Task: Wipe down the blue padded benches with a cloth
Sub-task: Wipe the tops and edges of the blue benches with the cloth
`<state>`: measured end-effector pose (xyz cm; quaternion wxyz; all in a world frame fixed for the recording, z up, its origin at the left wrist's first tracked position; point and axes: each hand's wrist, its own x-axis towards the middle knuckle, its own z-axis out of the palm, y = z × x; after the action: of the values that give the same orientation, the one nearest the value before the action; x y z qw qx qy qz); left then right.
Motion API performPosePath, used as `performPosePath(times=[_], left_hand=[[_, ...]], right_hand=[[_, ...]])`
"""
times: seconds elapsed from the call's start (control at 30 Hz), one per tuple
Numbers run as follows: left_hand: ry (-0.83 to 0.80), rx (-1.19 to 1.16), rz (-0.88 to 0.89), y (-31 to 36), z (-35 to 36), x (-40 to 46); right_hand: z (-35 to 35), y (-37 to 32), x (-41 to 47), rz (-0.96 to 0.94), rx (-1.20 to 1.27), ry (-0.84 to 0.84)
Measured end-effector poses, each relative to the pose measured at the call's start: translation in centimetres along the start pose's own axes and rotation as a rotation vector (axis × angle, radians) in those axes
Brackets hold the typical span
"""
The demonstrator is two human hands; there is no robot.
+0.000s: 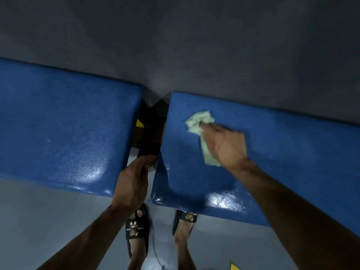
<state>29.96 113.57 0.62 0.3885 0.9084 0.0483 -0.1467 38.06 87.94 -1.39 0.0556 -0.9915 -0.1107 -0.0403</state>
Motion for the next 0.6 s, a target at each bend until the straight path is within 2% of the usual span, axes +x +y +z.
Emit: performPosePath(times=[0.07,0.13,0.2,0.27,0.3,0.33,0.43,0.5,0.6], left_hand=[[0.002,0.010,-0.017,-0.3,-0.1,0.1],[0.016,0.009,-0.034,-0.7,-0.3,0.0],[0.031,0.001,-0.027,-0.9,-0.5,-0.1],[0.037,-0.023,-0.033,-0.8,-1.0,-0.5],[0.045,-0.042,-0.051,-0.8,-1.2,-0.8],[0.058,-0.047,-0.066,-0.9,-1.4,-1.0],[0.093,-0.012,-0.086,-1.1,-2.4,-1.3],[0.112,-0.006,-0.086,-1.1,-3.2,-1.2],[0.152,-0.017,-0.108,-1.1,-4.4,-1.1]], right_hand=[[0.0,-1.0,1.0,0.234,0.030,0.044],[-0.1,-4.5,0.5,0.280,0.075,0.030],[-0.3,-8.7,-1.3,0.092,0.132,-0.096],[-0.2,-12.2,-4.4,-0.192,0.174,-0.406],[-0.5,-13.2,-5.9,-0.319,0.197,-0.520],[-0.8,-13.5,-7.1,-0.406,0.213,-0.558],[-1.1,-12.4,-5.8,-0.579,0.230,-0.592],[-0.5,-11.0,-2.0,-0.611,0.073,-0.572],[0.3,-9.0,5.0,-0.301,-0.074,-0.282]])
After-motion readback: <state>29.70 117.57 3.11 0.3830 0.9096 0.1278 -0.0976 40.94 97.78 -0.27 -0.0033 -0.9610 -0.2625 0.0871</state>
